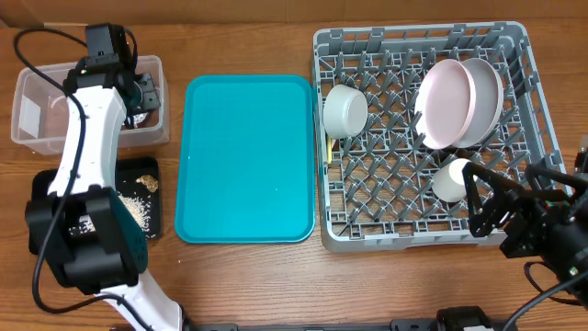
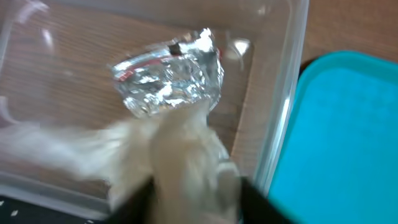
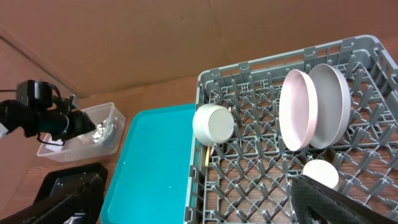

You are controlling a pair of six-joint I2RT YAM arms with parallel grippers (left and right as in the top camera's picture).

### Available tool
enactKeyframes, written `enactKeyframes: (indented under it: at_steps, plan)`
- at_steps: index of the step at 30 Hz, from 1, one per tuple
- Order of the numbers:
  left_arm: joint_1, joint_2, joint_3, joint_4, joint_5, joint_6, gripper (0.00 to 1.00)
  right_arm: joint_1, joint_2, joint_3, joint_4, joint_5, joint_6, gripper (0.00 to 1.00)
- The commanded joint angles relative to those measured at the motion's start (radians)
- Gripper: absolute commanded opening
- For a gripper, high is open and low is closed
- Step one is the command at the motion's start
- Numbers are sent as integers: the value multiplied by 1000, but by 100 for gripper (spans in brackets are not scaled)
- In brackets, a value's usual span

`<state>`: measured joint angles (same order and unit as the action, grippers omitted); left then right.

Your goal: Sort waste into correct bins and load items into the dishwasher rack

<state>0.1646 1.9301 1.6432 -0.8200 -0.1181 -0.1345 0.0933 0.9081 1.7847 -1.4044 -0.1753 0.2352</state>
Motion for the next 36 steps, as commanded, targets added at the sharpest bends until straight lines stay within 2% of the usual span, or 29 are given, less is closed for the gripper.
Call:
enactKeyframes:
  at_steps: [1,3,6,10,12,13,14,15,19,23,36]
  plan:
    - [2,-35,45,-49,63,15,93,4,-3,3,7,6,2,100]
    - [2,-82,156,-230,69,-27,91,4,-3,3,7,6,2,100]
    - [-7,-155,275,-423,134,-30,80,4,-3,3,7,7,2,100]
    - [-18,-292,364,-556,290,-31,71,4,-3,3,7,7,2,100]
    - [-28,-391,380,-573,311,-31,72,4,-3,3,7,6,2,100]
    - [-39,-469,380,-583,310,-31,77,4,-3,3,7,6,2,100]
    - [-51,-546,380,-597,306,-31,84,4,-3,3,7,6,2,100]
    - [-58,-593,380,-604,290,-31,100,4,-3,3,7,6,2,100]
    - [-61,-710,380,-628,267,-30,100,4,-3,3,7,6,2,100]
    - [-61,-743,380,-627,268,-30,100,4,-3,3,7,7,2,100]
    - [-61,-689,380,-628,268,-30,100,4,-2,3,7,7,2,100]
